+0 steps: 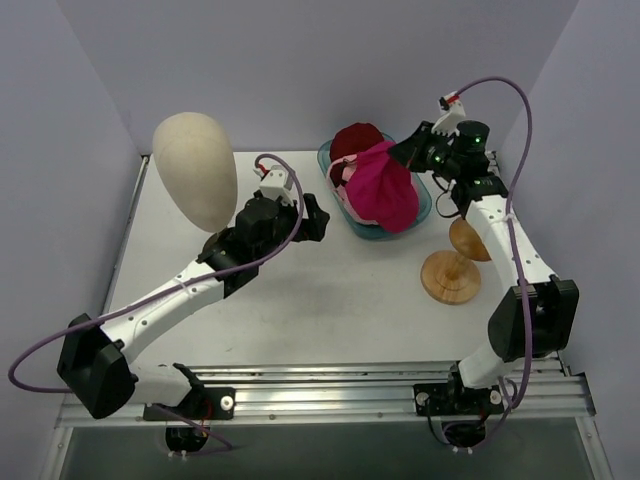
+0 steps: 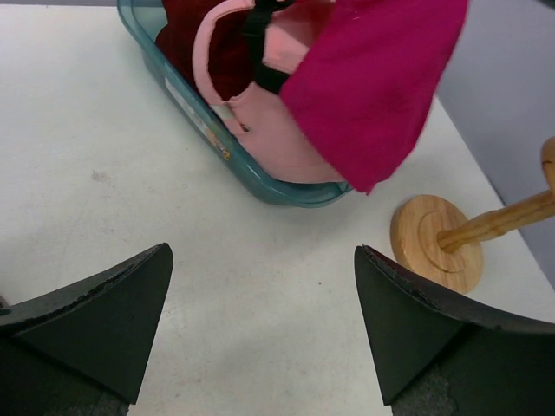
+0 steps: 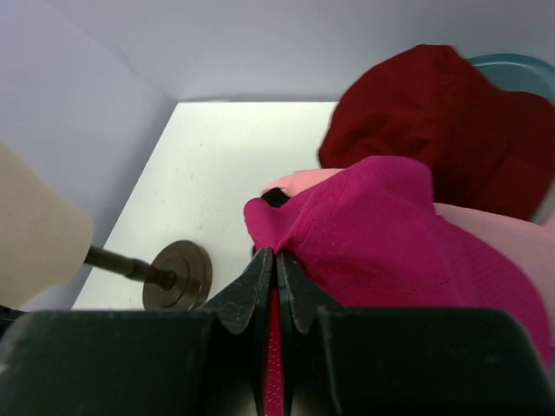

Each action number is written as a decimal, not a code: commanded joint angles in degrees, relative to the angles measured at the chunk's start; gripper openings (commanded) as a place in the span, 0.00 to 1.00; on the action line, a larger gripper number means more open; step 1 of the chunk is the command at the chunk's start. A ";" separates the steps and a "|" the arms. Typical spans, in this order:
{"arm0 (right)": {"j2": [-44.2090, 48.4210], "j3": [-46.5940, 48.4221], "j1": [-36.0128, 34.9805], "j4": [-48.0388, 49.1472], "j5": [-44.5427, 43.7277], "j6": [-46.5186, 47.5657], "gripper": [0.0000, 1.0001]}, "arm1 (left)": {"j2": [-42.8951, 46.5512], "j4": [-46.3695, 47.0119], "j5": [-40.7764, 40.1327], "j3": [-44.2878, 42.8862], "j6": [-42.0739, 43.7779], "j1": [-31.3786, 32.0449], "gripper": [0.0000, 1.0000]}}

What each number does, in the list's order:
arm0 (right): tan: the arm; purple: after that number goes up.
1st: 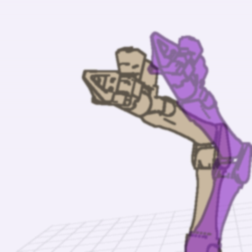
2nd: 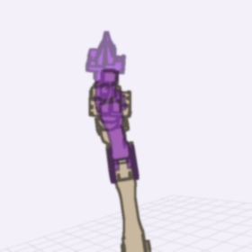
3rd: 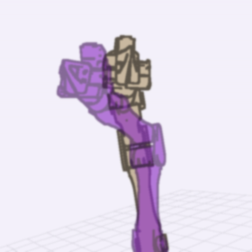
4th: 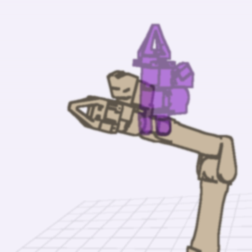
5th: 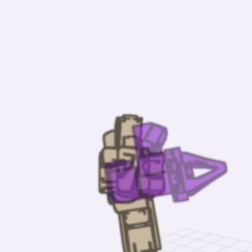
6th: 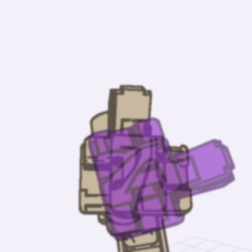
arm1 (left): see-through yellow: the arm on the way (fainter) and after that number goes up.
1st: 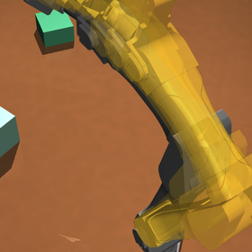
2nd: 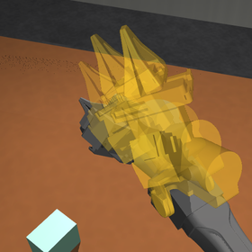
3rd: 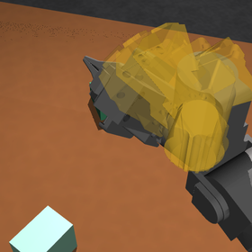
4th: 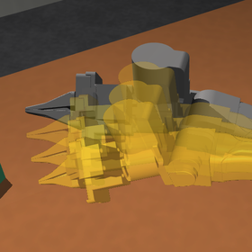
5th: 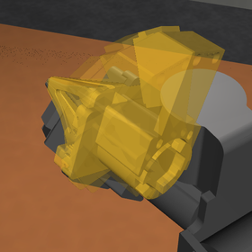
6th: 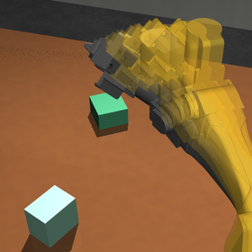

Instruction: Stack the hats

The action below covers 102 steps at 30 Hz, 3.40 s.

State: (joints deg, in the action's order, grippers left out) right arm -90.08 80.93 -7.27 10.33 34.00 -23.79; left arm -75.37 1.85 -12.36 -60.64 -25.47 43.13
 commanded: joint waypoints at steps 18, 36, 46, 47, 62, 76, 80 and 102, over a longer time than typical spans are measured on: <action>-1.15 6.09 2.80 11.29 11.34 -8.99 0.00 | -10.41 0.26 3.92 -9.76 1.57 -1.21 0.89; -8.53 16.54 -6.27 8.39 3.28 -5.48 0.00 | 1.10 -8.17 -0.56 -9.32 3.33 -1.47 0.90; -8.71 18.39 -6.80 8.74 1.07 -5.74 0.00 | 4.71 -14.42 -1.97 -12.05 1.31 -1.83 0.89; -8.62 18.48 -6.97 8.74 1.16 -6.35 0.00 | 5.14 -14.42 -1.97 -12.13 1.04 -1.83 0.89; -0.62 33.84 -22.85 -5.14 -10.86 -3.20 0.00 | 24.38 -30.66 -7.92 -23.46 -0.11 -1.91 0.90; -10.36 50.01 -42.72 -6.28 -21.51 -0.47 0.00 | 31.96 -45.27 -23.68 -30.68 4.29 -1.83 0.90; -14.06 53.99 -46.17 -7.17 -27.32 0.86 0.00 | 32.48 -40.98 -18.77 -29.98 5.61 -1.83 0.90; -22.94 56.98 -49.33 5.58 -35.84 1.38 0.00 | 31.95 -41.66 -19.98 -24.44 3.24 -1.91 0.95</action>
State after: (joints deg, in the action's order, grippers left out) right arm -112.42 135.41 -56.34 9.28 0.01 -22.68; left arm -46.41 -42.06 -29.98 -86.43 -22.31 41.52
